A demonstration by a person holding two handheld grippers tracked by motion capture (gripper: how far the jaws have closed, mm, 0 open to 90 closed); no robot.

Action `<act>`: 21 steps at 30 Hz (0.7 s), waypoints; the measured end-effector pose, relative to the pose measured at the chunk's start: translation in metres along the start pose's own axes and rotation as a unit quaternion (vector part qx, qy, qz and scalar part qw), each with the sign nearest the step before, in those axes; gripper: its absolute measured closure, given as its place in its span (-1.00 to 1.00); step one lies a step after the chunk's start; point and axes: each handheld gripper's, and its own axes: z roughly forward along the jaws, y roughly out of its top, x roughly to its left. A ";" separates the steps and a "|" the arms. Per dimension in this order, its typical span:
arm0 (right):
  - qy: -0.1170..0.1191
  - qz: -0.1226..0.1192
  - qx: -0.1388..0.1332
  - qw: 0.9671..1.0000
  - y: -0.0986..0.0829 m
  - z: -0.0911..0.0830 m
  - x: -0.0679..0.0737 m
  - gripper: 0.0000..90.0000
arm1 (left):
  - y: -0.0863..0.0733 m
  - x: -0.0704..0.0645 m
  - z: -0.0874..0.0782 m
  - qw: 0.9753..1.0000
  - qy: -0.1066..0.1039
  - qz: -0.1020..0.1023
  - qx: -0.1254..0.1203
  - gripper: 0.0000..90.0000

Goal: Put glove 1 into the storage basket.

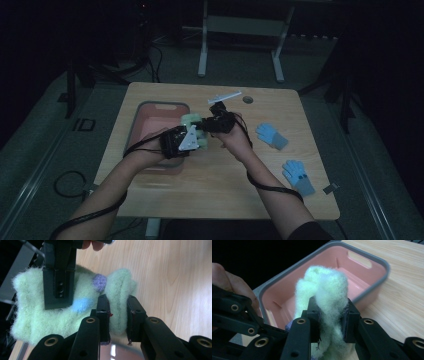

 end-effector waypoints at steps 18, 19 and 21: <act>0.031 -0.002 0.016 0.999 0.020 0.080 0.029 0.63 | -0.074 0.016 -0.026 0.999 -0.021 -0.009 0.031 0.69; 0.030 -0.002 0.016 0.999 0.020 0.083 0.029 0.63 | -0.077 0.017 -0.025 0.999 -0.026 -0.013 0.030 0.68; 0.031 0.003 0.019 0.999 0.018 0.089 0.028 0.63 | -0.083 0.019 -0.022 0.999 -0.033 -0.009 0.034 0.69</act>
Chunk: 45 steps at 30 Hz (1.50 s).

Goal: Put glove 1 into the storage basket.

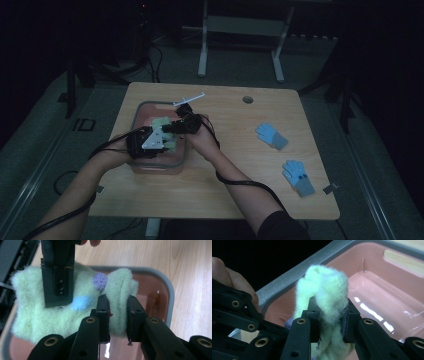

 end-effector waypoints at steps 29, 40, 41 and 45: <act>-0.040 0.005 0.046 0.998 -0.020 0.008 -0.022 0.26 | -0.010 0.013 0.054 0.992 -0.076 -0.065 0.071 0.15; -0.027 -0.015 0.024 0.999 -0.024 -0.027 -0.012 0.23 | -0.001 0.022 0.030 0.986 -0.040 -0.156 0.047 0.04; -0.027 -0.019 0.022 0.999 -0.025 -0.032 -0.011 0.23 | 0.001 0.022 0.028 0.986 -0.038 -0.158 0.044 0.04; -0.028 -0.025 0.017 0.999 -0.028 -0.045 -0.010 0.19 | 0.013 0.020 0.021 0.984 -0.038 -0.174 0.021 0.04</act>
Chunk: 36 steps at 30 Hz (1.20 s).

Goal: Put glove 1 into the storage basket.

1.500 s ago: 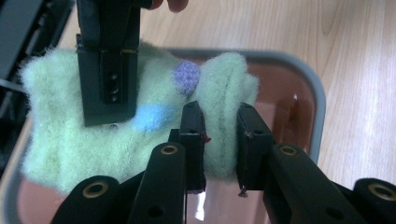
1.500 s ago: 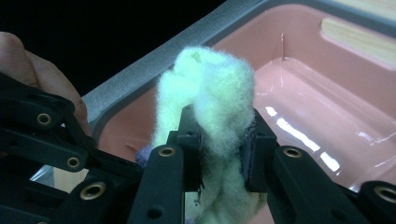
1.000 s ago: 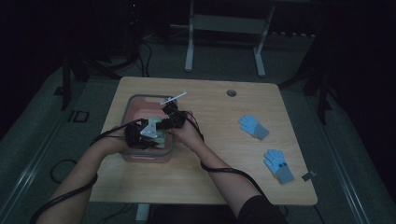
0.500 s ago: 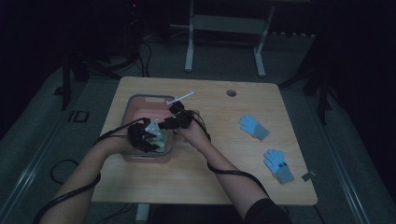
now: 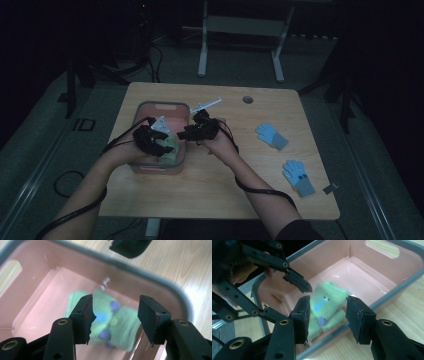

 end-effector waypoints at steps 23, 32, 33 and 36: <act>-0.047 -0.007 0.000 0.999 -0.049 -0.074 -0.034 0.13 | 0.049 -0.043 0.013 1.000 0.010 -0.001 -0.026 -0.17; -0.060 0.004 -0.006 0.998 -0.075 -0.096 -0.049 0.13 | 0.060 -0.060 0.027 1.000 -0.004 -0.002 -0.019 -0.69; -0.062 0.006 -0.006 0.998 -0.077 -0.098 -0.050 0.13 | 0.061 -0.062 0.029 1.000 -0.008 -0.001 -0.016 -0.75; -0.067 0.006 -0.009 0.998 -0.085 -0.105 -0.055 0.13 | 0.064 -0.067 0.034 1.000 -0.012 -0.003 -0.016 -0.80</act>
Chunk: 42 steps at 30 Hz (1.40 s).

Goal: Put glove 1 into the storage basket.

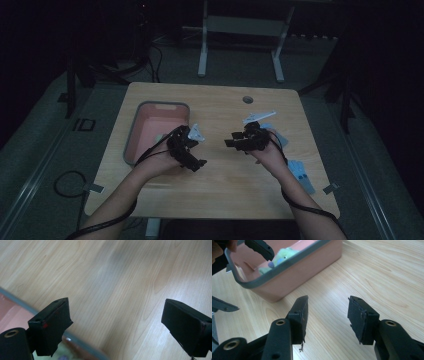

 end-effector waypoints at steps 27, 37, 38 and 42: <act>-0.048 0.013 -0.009 0.999 -0.072 -0.046 -0.045 0.13 | 0.009 -0.073 0.056 0.995 -0.048 0.075 -0.050 -0.79; -0.108 0.014 -0.011 0.994 -0.092 -0.065 -0.069 0.16 | -0.014 -0.075 0.074 0.995 -0.062 0.053 -0.057 -0.79; -0.114 0.013 -0.014 0.993 -0.093 -0.067 -0.071 0.16 | -0.017 -0.075 0.076 0.995 -0.061 0.049 -0.057 -0.79; -0.140 0.006 -0.017 0.990 -0.094 -0.072 -0.080 0.18 | -0.027 -0.076 0.080 0.996 -0.055 0.040 -0.060 -0.79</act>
